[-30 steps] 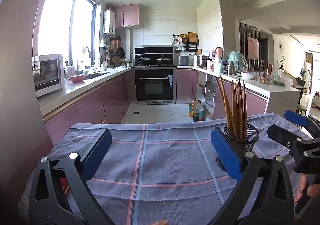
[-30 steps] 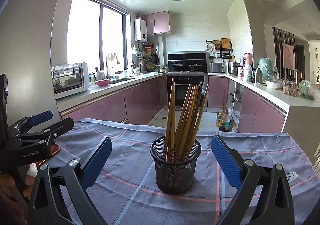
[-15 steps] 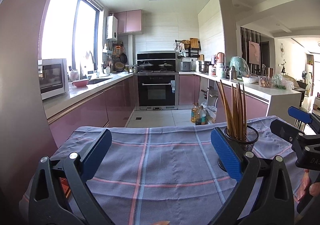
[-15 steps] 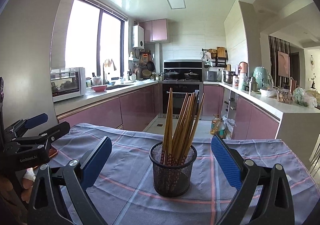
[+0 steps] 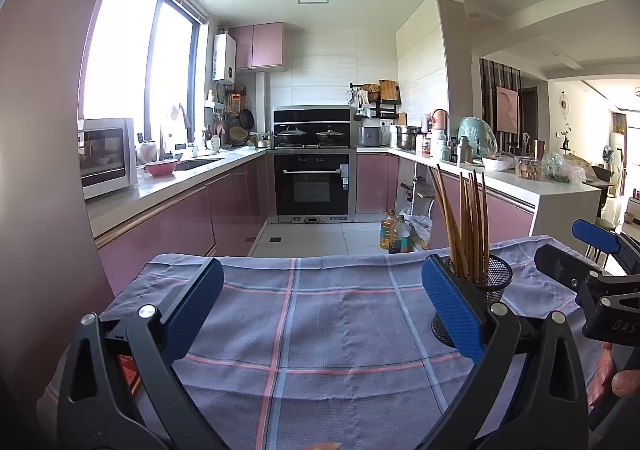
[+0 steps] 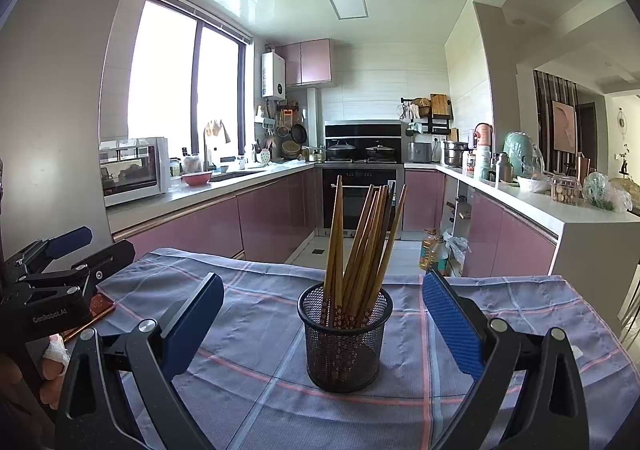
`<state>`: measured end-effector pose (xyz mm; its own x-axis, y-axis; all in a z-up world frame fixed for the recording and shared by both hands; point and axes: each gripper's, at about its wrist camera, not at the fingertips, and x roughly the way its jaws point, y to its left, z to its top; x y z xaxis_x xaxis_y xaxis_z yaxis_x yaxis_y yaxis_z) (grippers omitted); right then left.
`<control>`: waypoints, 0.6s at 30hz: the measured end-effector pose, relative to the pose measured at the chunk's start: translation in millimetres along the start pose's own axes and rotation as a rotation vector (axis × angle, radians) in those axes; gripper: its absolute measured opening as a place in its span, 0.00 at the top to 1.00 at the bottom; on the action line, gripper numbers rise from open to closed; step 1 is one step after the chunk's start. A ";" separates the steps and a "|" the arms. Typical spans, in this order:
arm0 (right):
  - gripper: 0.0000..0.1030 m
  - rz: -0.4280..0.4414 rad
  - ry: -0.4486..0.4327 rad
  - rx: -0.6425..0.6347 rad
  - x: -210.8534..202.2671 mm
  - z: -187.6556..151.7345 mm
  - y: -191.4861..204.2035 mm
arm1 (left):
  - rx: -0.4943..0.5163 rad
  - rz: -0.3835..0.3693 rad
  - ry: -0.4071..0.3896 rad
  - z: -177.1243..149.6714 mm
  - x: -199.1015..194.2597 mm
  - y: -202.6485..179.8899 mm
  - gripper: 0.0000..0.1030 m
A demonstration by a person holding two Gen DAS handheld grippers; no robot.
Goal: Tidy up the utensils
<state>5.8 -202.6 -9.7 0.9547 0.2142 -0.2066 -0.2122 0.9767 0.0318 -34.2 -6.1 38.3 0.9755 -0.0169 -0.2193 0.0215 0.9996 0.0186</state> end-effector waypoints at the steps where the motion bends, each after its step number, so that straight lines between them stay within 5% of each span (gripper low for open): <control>1: 0.07 -0.001 -0.001 0.001 -0.2 0.1 -0.1 | 0.000 -0.001 -0.001 0.3 -0.5 -0.6 0.05; 18: 0.07 -0.006 -0.007 0.011 -2.0 0.9 -0.9 | -0.001 -0.004 -0.007 1.7 -1.1 -4.1 0.05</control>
<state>4.3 -203.9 -8.5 0.9573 0.2087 -0.2002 -0.2045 0.9780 0.0417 -34.9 -10.2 40.1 0.9769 -0.0214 -0.2126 0.0255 0.9995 0.0165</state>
